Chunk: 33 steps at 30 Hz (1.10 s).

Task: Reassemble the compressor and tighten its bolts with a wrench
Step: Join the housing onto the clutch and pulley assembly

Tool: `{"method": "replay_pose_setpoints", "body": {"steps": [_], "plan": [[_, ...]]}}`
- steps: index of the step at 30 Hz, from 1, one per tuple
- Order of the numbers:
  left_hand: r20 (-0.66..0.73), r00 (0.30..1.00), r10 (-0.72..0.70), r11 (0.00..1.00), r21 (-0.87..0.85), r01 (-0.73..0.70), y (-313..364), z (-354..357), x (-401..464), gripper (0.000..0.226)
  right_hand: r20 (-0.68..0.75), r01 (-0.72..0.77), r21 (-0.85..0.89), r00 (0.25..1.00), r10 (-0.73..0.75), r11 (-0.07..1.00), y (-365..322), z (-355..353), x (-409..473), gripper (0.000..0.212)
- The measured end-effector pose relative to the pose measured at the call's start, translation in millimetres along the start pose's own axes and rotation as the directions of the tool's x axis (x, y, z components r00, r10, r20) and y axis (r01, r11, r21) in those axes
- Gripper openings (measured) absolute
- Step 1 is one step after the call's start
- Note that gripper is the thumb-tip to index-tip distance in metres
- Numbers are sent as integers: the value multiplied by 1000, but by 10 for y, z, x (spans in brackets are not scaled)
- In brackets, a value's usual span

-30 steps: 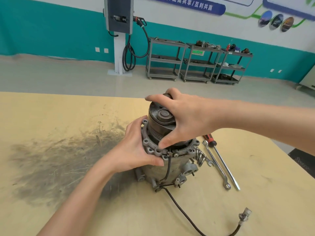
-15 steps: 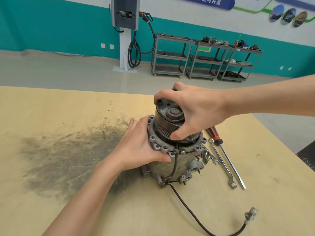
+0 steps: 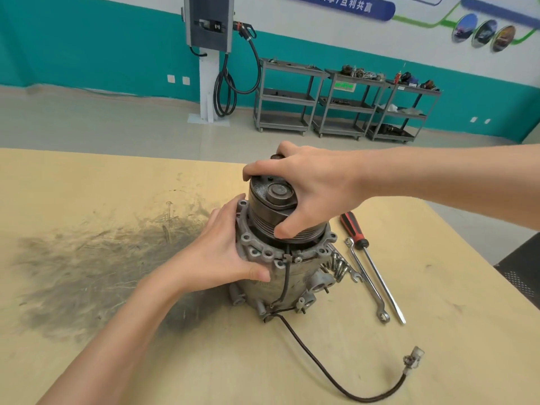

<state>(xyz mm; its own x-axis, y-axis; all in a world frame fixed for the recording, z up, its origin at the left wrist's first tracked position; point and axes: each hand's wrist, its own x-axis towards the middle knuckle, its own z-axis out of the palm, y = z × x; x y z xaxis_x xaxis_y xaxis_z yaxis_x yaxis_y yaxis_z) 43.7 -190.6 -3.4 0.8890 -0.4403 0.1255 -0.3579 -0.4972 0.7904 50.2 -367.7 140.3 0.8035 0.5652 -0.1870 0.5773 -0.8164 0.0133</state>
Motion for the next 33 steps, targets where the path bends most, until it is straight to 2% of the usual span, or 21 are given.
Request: {"method": "replay_pose_setpoints", "body": {"steps": [2, 5, 7, 10, 12, 13, 15, 17, 18, 20, 22, 24, 28, 33], "plan": [[40, 999, 0, 995, -96, 3, -19, -83, -36, 147, 2, 2, 4, 1000, -2, 1000, 1, -9, 18, 89], [-62, 997, 54, 978, -200, -66, 34, -206, -71, 145, 12, 10, 12, 1000, -10, 1000, 9, -26, 29, 90], [-120, 986, 112, 969, -207, -135, 142, -256, -59, 142, 14, 10, 0, 1000, -10, 1000, 14, -20, 9, 91], [-112, 978, 177, 964, -179, -195, 379, -274, -1, 140, -5, 2, -28, 1000, -2, 1000, 34, 23, -14, 96], [-117, 974, 194, 972, -112, -207, 506, -277, 36, 139, -4, -5, 17, 1000, 5, 1000, 100, 38, -75, 97], [-133, 971, 198, 975, -72, -209, 548, -281, 45, 139, -14, 3, 84, 1000, -1, 996, 169, 36, -145, 96], [-154, 967, 204, 979, 8, -206, 605, -301, 38, 135, -89, 31, 341, 996, 0, 940, 360, 40, -365, 89], [-142, 967, 211, 976, 73, -203, 667, -315, 38, 127, -205, 24, 629, 969, 136, 777, 632, 147, -606, 70], [-129, 969, 211, 974, 112, -197, 708, -321, 51, 123, -245, -10, 698, 937, 251, 716, 799, 270, -689, 60], [-88, 973, 211, 952, 245, -185, 829, -322, 116, 115, -249, -214, 684, 830, 499, 698, 1144, 623, -747, 49], [-6, 976, 216, 892, 407, -195, 984, -303, 201, 108, -134, -458, 607, 747, 652, 649, 1411, 1035, -698, 47], [104, 976, 189, 811, 544, -215, 1136, -270, 282, 106, -24, -567, 595, 696, 718, 570, 1559, 1386, -587, 51], [256, 962, 98, 652, 714, -257, 1279, -202, 435, 94, 40, -659, 560, 627, 778, 502, 1716, 1777, -314, 46], [252, 967, 25, 678, 707, -202, 1275, -214, 519, 79, 22, -669, 525, 629, 777, 526, 1824, 1968, -100, 38]]}}
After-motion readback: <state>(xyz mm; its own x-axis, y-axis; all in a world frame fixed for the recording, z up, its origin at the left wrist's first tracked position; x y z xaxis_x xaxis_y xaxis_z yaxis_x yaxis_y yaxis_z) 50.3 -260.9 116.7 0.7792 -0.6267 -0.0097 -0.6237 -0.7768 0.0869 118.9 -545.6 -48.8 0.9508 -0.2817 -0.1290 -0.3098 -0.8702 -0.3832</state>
